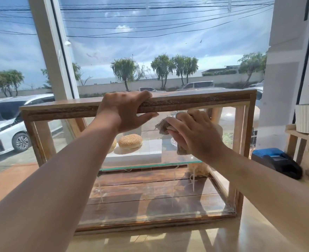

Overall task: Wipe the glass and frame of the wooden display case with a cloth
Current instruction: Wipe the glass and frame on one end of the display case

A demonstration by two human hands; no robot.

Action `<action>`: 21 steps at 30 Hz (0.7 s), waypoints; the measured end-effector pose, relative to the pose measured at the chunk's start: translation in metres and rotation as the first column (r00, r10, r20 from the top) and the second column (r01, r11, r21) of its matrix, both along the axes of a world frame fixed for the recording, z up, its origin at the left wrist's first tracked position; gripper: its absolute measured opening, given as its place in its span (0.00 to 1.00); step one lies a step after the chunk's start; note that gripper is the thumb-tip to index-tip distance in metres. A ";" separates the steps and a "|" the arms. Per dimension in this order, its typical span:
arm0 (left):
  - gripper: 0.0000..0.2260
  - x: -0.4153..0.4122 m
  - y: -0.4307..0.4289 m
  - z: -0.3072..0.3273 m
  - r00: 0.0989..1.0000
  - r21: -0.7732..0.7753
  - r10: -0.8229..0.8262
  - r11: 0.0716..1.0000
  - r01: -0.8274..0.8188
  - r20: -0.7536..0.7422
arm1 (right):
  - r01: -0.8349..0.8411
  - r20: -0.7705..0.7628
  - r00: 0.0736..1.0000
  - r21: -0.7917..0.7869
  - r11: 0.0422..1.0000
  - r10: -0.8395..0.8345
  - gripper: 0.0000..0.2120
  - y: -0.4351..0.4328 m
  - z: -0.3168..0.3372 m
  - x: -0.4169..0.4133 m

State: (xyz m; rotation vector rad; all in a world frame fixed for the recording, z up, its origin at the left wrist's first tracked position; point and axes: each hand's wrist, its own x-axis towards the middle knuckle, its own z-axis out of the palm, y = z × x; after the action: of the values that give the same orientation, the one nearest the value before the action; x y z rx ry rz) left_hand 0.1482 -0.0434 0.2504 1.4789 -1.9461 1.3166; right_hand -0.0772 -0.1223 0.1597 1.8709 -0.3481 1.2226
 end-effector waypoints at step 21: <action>0.27 0.000 0.002 0.001 1.000 0.004 -0.017 1.000 0.017 0.009 | 0.112 -0.244 0.961 -0.095 0.989 -0.132 0.19 -0.006 -0.075 -0.007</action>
State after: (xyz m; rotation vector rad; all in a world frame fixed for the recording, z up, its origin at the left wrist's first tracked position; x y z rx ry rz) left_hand 0.1478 -0.0415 0.2510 1.4572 -1.9636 1.3153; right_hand -0.0846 -0.1280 0.0849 1.8779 -0.2683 0.8928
